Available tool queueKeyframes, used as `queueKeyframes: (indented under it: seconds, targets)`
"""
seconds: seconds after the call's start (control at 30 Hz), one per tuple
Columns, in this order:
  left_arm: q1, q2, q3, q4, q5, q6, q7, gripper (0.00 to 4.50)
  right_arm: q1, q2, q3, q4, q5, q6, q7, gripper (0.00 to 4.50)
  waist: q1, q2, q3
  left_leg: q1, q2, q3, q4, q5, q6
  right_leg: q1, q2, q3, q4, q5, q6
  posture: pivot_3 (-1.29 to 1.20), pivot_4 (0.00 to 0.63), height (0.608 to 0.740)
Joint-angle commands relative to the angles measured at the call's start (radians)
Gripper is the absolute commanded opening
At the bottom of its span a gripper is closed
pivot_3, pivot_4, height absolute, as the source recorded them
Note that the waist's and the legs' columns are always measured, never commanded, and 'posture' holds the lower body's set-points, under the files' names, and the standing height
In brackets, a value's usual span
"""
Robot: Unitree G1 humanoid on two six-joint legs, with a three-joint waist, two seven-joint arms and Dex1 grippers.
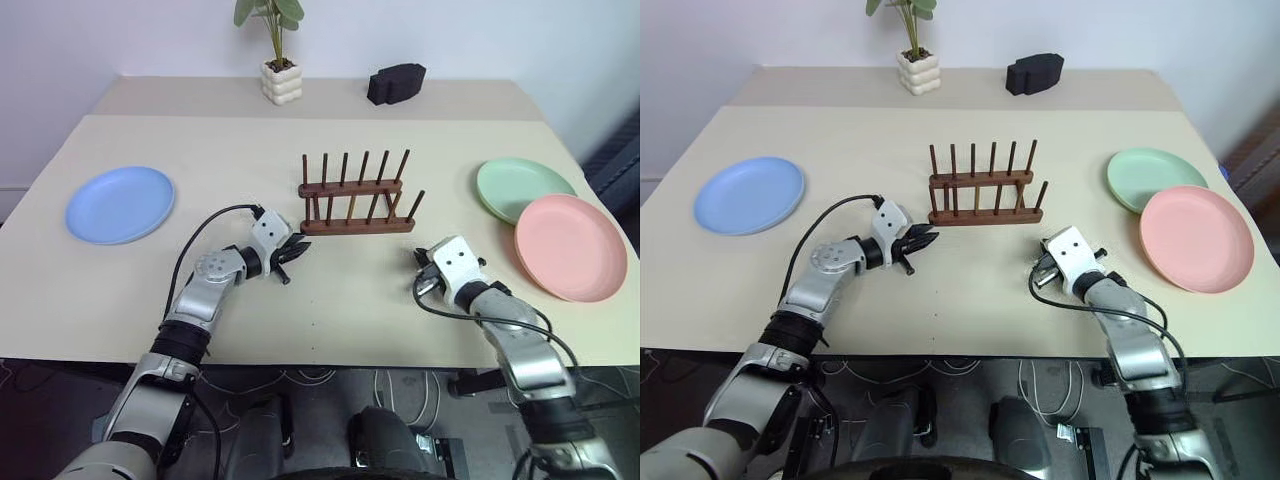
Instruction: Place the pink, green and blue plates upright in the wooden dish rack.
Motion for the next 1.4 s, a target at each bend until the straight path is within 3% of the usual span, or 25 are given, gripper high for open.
queueKeyframes:
  seconds: [0.03, 0.17, 0.4, 0.67, 0.8, 1.0, 1.03, 1.23, 1.4]
  targets:
    - [0.079, 0.023, -0.011, -0.159, -0.105, 0.011, -0.161, 0.92, 0.012, -0.071, -0.121, -0.148, 0.045, 0.071, 0.023, 2.33, 0.004, 0.000, 0.000, 0.000, 0.000, 0.000, 0.000, 0.000, 0.000, 0.000, 0.000, 0.000, 0.000, 0.000, 0.000, 0.00, 0.150, 0.732]
    - [0.121, 0.031, -0.038, -0.270, -0.180, 0.081, -0.271, 0.92, 0.053, -0.145, -0.232, -0.200, 0.048, 0.165, 0.024, 4.32, 0.016, 0.000, 0.000, 0.000, 0.000, 0.000, 0.000, -0.001, 0.000, 0.001, -0.001, -0.001, -0.003, 0.000, 0.000, 0.00, 0.150, 0.732]
    - [0.075, -0.011, -0.012, -0.254, -0.212, 0.050, -0.301, 0.92, 0.131, -0.159, -0.340, -0.147, 0.021, 0.274, -0.032, 4.42, 0.008, 0.000, 0.000, -0.001, -0.001, 0.000, 0.000, -0.002, 0.003, 0.001, -0.002, -0.001, -0.004, 0.000, 0.000, 0.00, 0.150, 0.732]
    - [0.066, -0.007, 0.004, -0.284, -0.234, 0.068, -0.306, 0.92, 0.095, -0.131, -0.298, 0.047, -0.023, 0.221, -0.115, 4.42, 0.007, 0.001, 0.000, -0.001, -0.001, 0.000, -0.001, -0.002, 0.003, 0.001, -0.001, -0.001, -0.004, 0.000, 0.000, 0.00, 0.150, 0.732]
    - [0.077, -0.004, 0.014, -0.291, -0.232, 0.069, -0.295, 0.92, 0.080, -0.135, -0.288, 0.074, -0.034, 0.206, -0.125, 3.17, 0.009, 0.001, 0.001, -0.001, -0.001, 0.000, -0.001, -0.002, 0.003, 0.001, -0.001, -0.001, -0.004, 0.000, 0.000, 0.00, 0.150, 0.732]
    - [0.090, -0.003, 0.018, -0.291, -0.228, 0.065, -0.286, 0.92, 0.079, -0.143, -0.274, 0.024, -0.054, 0.220, -0.130, 0.22, 0.009, 0.001, 0.001, -0.001, -0.001, 0.000, -0.001, -0.002, 0.003, 0.001, -0.001, -0.001, -0.004, 0.000, 0.000, 0.00, 0.150, 0.732]
    - [0.091, -0.004, 0.018, -0.290, -0.229, 0.066, -0.286, 0.92, 0.080, -0.144, -0.271, 0.012, -0.058, 0.226, -0.131, 0.03, 0.009, 0.001, 0.001, -0.001, -0.001, 0.000, -0.001, -0.002, 0.003, 0.001, -0.001, -0.001, -0.004, 0.000, 0.000, 0.00, 0.150, 0.732]
    - [0.074, -0.012, 0.015, -0.261, -0.224, 0.049, -0.293, 0.92, 0.071, -0.224, -0.264, -0.122, -0.108, 0.275, -0.104, 0.03, 0.010, 0.003, 0.002, -0.001, -0.001, 0.000, -0.001, -0.002, 0.003, 0.000, -0.001, 0.000, -0.004, 0.000, 0.000, 0.00, 0.150, 0.732]
    - [0.057, -0.024, 0.006, -0.233, -0.214, 0.035, -0.293, 0.92, -0.049, -0.270, -0.257, -0.211, -0.085, 0.183, -0.077, 0.03, 0.006, 0.003, 0.002, -0.001, -0.001, 0.001, -0.002, -0.002, 0.003, -0.001, -0.001, 0.000, -0.004, 0.000, 0.000, 0.00, 0.150, 0.732]
